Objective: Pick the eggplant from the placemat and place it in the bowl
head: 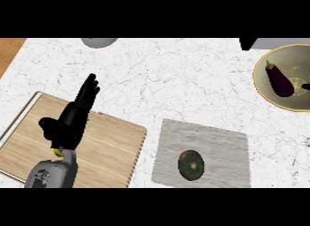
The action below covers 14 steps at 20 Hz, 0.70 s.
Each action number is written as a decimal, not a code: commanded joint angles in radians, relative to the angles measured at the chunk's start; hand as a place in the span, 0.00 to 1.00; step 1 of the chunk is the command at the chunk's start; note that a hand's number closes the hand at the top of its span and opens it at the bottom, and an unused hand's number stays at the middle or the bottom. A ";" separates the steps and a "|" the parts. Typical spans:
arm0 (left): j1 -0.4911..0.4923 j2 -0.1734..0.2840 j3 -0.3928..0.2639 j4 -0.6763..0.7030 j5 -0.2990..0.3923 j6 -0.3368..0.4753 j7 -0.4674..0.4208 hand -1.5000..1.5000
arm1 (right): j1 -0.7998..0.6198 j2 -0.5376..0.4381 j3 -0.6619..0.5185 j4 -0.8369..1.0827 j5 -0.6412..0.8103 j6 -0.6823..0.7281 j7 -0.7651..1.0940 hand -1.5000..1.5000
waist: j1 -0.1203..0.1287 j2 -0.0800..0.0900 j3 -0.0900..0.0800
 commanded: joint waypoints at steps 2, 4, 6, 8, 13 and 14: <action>-0.010 0.004 0.013 0.008 0.009 -0.004 0.004 0.50 | -0.016 -0.029 -0.102 0.026 -0.095 0.038 -0.095 0.00 | -0.012 -0.002 0.000; -0.011 -0.019 -0.016 0.015 -0.010 0.007 -0.011 0.50 | -0.033 -0.046 -0.130 0.050 -0.115 0.032 -0.079 0.00 | -0.001 0.004 0.001; 0.002 0.002 -0.007 -0.029 -0.009 0.002 0.015 0.50 | -0.044 -0.057 -0.145 0.067 -0.133 0.080 -0.050 0.00 | -0.008 -0.005 -0.001; -0.041 -0.023 -0.001 0.047 -0.028 0.034 0.004 0.50 | -0.064 -0.099 -0.157 0.080 -0.146 0.141 0.002 0.00 | -0.019 -0.004 -0.002; 0.006 -0.046 -0.022 0.008 -0.014 0.029 -0.007 0.50 | -0.024 -0.176 -0.210 0.121 -0.201 0.305 0.004 0.00 | -0.015 -0.002 0.000; 0.003 -0.013 0.001 -0.012 -0.006 0.016 0.018 0.50 | -0.039 -0.212 -0.227 0.131 -0.218 0.344 0.040 0.00 | -0.011 -0.003 0.000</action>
